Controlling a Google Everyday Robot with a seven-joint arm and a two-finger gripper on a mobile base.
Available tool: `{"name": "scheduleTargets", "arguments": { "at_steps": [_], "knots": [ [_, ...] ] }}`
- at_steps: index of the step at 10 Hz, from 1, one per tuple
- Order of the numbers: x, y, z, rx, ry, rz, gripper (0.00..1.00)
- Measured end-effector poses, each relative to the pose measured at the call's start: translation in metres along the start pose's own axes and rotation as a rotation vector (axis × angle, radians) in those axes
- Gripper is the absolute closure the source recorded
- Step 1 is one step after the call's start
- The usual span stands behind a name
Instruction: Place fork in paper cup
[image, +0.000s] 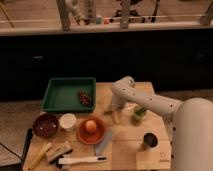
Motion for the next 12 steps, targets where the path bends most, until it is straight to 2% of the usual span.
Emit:
{"name": "scheduleTargets", "arguments": {
  "at_steps": [1,4,6,7,12],
  "knots": [
    [0.002,-0.001,0.0,0.002,-0.002,0.003,0.39],
    [0.006,-0.001,-0.003,0.003,0.002,0.008,0.68],
    [0.007,-0.001,-0.009,0.002,0.004,0.009,0.92],
    [0.008,0.003,-0.009,-0.009,0.008,0.009,0.98],
    [0.012,0.0,-0.011,0.001,0.01,0.009,1.0]
  ]
}}
